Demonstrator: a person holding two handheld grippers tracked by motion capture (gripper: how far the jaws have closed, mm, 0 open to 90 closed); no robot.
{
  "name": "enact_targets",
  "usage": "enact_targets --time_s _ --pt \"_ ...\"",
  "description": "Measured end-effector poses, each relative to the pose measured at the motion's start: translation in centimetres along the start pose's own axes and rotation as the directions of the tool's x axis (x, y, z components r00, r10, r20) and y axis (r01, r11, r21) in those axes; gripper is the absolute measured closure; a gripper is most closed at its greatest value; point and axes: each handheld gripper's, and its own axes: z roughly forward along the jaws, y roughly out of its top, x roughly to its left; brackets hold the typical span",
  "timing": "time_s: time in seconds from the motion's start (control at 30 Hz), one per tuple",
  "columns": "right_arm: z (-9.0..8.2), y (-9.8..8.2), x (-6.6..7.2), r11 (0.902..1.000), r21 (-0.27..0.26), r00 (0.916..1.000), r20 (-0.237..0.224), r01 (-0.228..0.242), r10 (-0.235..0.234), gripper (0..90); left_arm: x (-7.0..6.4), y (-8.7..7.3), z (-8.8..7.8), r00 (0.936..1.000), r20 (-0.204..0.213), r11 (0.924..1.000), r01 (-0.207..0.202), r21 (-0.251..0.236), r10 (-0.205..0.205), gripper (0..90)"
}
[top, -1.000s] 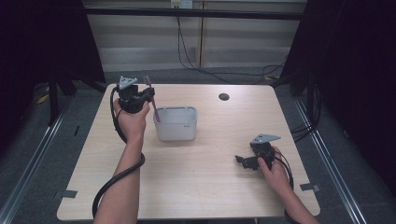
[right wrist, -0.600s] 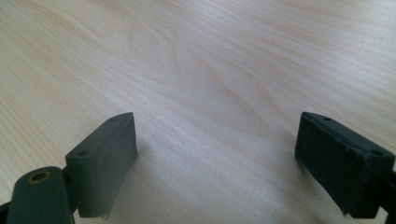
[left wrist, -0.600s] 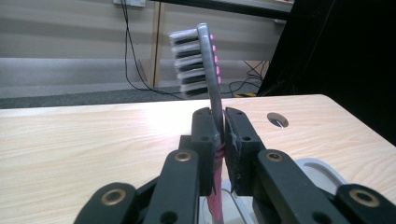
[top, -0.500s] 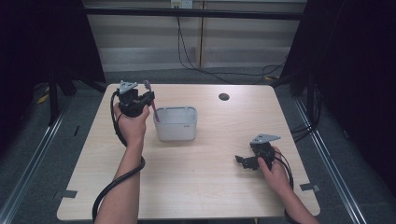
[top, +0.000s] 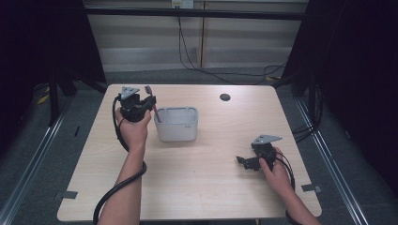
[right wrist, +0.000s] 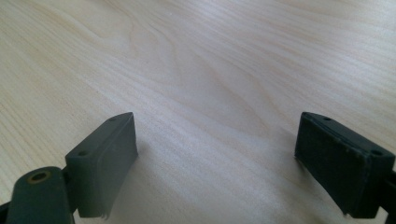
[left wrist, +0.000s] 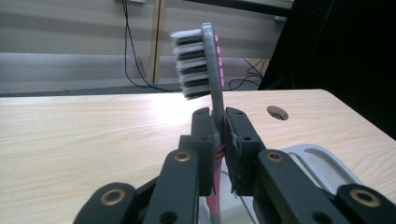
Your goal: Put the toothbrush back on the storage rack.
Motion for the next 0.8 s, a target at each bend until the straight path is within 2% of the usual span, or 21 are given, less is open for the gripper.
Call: enact_targets --time_s 0.5,0.8 --pt "0.0 0.0 0.0 1.0000 0.002 1.0000 0.002 0.000 0.000 12.3 -0.2 -1.4 0.0 0.9999 0.007 0.9999 -0.008 0.013 0.008 82.3" --pt "0.0 0.0 0.0 1.0000 0.002 1.0000 0.002 0.001 -0.001 12.3 -0.6 -1.7 0.0 0.9997 0.016 0.9997 -0.017 0.016 0.017 82.4"
